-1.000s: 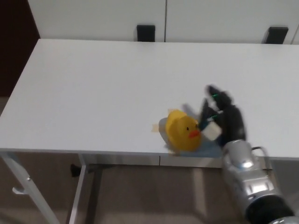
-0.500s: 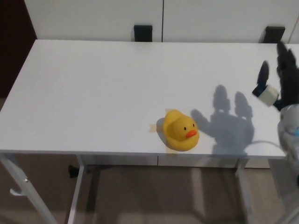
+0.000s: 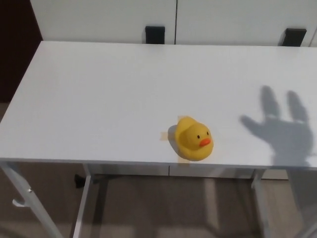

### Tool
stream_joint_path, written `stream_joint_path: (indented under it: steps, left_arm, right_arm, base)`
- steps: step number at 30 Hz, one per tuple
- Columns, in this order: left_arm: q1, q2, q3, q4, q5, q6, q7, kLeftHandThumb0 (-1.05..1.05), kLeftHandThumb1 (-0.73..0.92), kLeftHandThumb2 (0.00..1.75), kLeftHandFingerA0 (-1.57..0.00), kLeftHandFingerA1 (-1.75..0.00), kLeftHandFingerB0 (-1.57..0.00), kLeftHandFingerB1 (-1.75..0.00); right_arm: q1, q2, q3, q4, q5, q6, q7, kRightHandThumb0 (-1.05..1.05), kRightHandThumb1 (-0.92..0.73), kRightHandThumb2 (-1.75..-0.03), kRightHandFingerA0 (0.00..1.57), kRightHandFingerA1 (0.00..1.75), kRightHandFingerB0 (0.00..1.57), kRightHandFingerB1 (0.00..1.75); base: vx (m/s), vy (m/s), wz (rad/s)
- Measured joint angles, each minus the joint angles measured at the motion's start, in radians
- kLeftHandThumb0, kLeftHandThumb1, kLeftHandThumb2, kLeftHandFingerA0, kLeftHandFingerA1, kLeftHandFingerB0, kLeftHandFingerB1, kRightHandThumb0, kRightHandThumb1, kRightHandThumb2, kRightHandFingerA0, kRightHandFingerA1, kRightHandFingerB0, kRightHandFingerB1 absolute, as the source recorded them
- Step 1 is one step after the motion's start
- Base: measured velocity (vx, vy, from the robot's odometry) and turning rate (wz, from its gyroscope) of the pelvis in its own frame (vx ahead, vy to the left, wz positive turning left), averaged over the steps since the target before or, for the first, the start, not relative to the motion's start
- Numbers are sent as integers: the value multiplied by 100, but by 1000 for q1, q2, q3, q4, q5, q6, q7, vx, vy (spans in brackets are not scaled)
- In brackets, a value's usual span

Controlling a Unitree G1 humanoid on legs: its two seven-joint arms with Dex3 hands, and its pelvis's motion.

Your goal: The robot uses its right hand to push the yellow duck toy to the center of the white desk.

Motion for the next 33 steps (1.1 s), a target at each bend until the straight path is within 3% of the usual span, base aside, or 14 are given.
stream_joint_path:
  steps: [5, 9, 11, 13, 14, 15, 18, 19, 21, 22, 24, 25, 27, 33]
  left_arm:
    - [6, 1, 1, 9, 0, 0, 0, -7, 58, 90, -96, -93, -91, -96]
    - [9, 4, 5, 15, 0, 0, 0, -11, 58, 85, -95, -93, -92, -98]
    - [11, 4, 6, 16, 0, 0, 0, -10, 56, 86, -95, -93, -90, -97]
    - [12, 4, 6, 15, 0, 0, 0, -10, 56, 86, -95, -93, -90, -97]
    - [15, 4, 11, 14, 0, 0, 0, -9, 57, 87, -97, -93, -93, -99]
    - [18, 4, 13, 14, 0, 0, 0, -9, 57, 87, -97, -93, -93, -99]
    - [27, 8, 19, 15, -1, 0, 0, -8, 55, 93, -94, -91, -92, -97]
    - [27, 8, 19, 15, -1, 0, 0, -8, 55, 95, -95, -92, -93, -97]
    - [34, 14, 20, 16, 0, 0, 0, -8, 55, 95, -95, -92, -93, -97]
    - [34, 14, 19, 16, 0, 0, 0, -8, 54, 84, -94, -92, -91, -96]
    - [33, 13, 18, 15, 0, 0, 0, -8, 54, 84, -94, -92, -91, -96]
    - [33, 13, 18, 15, 0, 0, 0, -9, 54, 83, -95, -92, -93, -97]
    - [33, 13, 18, 15, 0, 0, 0, -8, 57, 83, -97, -92, -94, -97]
    - [32, 12, 19, 19, 0, 0, 0, -10, 59, 83, -93, -91, -91, -97]
  right_arm:
    - [169, -145, -176, -16, 37, 4, 42, -105, -89, -125, 0, 33, 0, 17]
    - [323, -235, -338, -19, 78, 2, 79, -99, -79, -117, 0, 44, 0, 27]
    - [372, -252, -390, -14, 92, -3, 89, -79, -55, -95, 0, 49, 0, 33]
    - [409, -259, -425, -8, 100, -8, 97, -79, -55, -95, 0, 49, 0, 33]
    - [522, -265, -521, 25, 127, -23, 116, -51, -61, -80, 2, 51, 0, 15]
    - [562, -265, -555, 37, 137, -29, 124, -51, -61, -80, 2, 51, 0, 15]
    - [659, -251, -634, 85, 164, -55, 129, -44, -64, -81, 2, 62, 0, 8]
    - [659, -251, -634, 85, 164, -55, 129, -19, -72, -70, 26, 66, 2, 45]
    - [728, -196, -671, 119, 185, -81, 116, -19, -72, -70, 26, 66, 2, 45]
    - [732, -185, -670, 134, 186, -95, 109, -5, -65, -84, 47, 67, 18, 49]
    - [736, -154, -659, 171, 185, -124, 92, -5, -65, -84, 47, 67, 18, 49]
    - [738, -139, -653, 183, 184, -132, 86, 8, -55, -93, 53, 65, 27, 44]
    - [741, -114, -639, 206, 180, -146, 75, 3, -54, -81, 62, 61, 35, 44]
    - [793, 22, -554, 252, 146, -231, 5, 8, -51, -87, 73, 60, 44, 45]
  base:
    - [0, 0, 0]
    - [0, 0, 0]
    - [0, 0, 0]
    - [0, 0, 0]
    - [0, 0, 0]
    - [0, 0, 0]
    - [0, 0, 0]
    - [0, 0, 0]
    - [0, 0, 0]
    - [0, 0, 0]
    - [0, 0, 0]
    - [0, 0, 0]
    - [0, 0, 0]
    - [0, 0, 0]
